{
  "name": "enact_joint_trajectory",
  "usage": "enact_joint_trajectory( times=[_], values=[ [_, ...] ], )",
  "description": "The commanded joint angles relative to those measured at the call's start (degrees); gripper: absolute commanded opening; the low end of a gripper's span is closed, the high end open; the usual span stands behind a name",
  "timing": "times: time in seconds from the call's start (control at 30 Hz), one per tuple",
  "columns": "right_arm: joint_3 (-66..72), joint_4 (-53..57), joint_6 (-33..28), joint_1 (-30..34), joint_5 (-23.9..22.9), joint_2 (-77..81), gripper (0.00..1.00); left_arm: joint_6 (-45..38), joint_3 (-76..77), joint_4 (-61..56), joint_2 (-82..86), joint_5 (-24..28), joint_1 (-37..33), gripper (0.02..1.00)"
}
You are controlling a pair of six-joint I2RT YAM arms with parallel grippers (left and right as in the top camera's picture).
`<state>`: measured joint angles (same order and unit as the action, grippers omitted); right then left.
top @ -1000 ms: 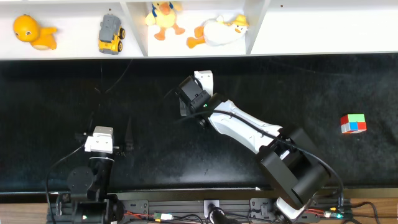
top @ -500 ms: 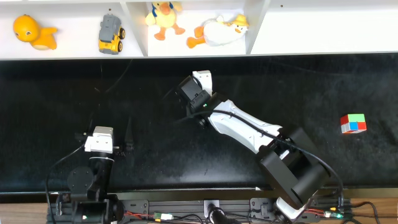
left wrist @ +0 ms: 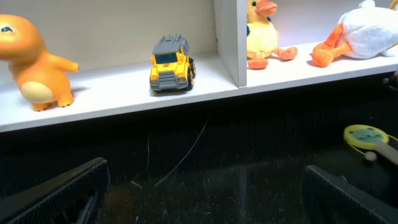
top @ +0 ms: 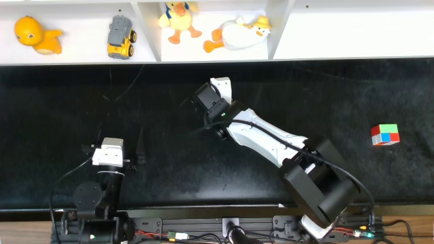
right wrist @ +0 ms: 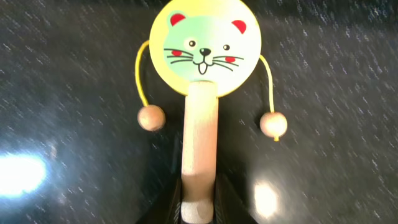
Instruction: Store Toys
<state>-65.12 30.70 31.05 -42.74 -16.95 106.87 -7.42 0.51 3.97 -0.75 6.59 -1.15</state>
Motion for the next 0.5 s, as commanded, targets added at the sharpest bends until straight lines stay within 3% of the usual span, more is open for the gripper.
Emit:
enact_joint_trajectory(
  times=[0.03,0.2,0.5],
  values=[
    [0.96,5.01,0.02,0.09,-2.32,-4.37,0.062,0.66,-0.04,0.42,0.59,-0.46,0.20,0.996],
    [9.07,8.55,0.79,2.93,-2.75,-16.83,0.062,0.66,-0.04,0.42,0.59,-0.46,0.20,0.998],
    [19.19,15.47,0.00,15.08,-1.73,-37.53,0.042,0.66,-0.04,0.42,0.59,-0.46,0.20,0.996]
  ],
)
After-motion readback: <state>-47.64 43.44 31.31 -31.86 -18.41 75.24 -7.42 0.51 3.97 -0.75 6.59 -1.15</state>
